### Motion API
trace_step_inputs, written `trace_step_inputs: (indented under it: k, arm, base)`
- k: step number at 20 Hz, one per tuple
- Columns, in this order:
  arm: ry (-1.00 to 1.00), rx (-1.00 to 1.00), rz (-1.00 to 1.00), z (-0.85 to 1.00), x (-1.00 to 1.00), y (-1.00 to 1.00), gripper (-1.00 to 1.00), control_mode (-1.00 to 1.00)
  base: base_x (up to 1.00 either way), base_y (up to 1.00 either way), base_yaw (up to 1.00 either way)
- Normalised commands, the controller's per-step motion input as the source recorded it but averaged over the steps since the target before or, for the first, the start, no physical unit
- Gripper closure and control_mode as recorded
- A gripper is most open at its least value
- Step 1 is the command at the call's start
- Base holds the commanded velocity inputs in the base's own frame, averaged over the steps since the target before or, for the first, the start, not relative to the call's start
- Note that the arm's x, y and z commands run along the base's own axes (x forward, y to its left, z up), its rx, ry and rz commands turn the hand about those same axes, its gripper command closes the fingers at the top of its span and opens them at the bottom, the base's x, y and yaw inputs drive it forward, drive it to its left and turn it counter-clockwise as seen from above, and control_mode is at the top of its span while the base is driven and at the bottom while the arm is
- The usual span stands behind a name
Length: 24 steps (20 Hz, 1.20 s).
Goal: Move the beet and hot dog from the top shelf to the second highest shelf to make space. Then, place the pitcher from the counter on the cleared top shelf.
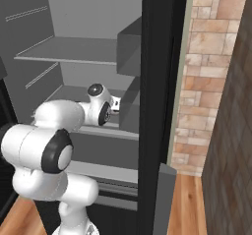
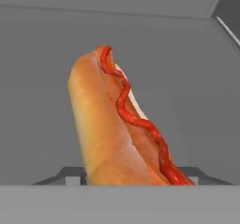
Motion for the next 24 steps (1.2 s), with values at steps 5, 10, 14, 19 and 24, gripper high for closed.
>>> trace_step_inputs:
  k: [5, 10, 14, 19, 24]
  arm:
    - [0.0, 0.0, 0.0, -0.68, 0.76, 0.0, 1.0, -1.0]
    - [0.0, 0.02, 0.0, -0.24, 0.76, 0.0, -1.0, -1.0]
    - [0.0, 0.02, 0.0, 0.0, 0.37, 0.0, -1.0, -1.0]
    - [-0.04, 0.0, 0.0, 0.08, -0.18, 0.02, -1.0, -1.0]
    - [-0.13, -0.05, 0.0, 0.35, -0.7, 0.11, -1.0, -1.0]
  base:
    - [0.0, 0.0, 0.0]
    - [0.0, 0.0, 0.0]
    - [0.0, 0.0, 0.0]
    - [0.0, 0.0, 0.0]
    - [0.0, 0.0, 0.0]
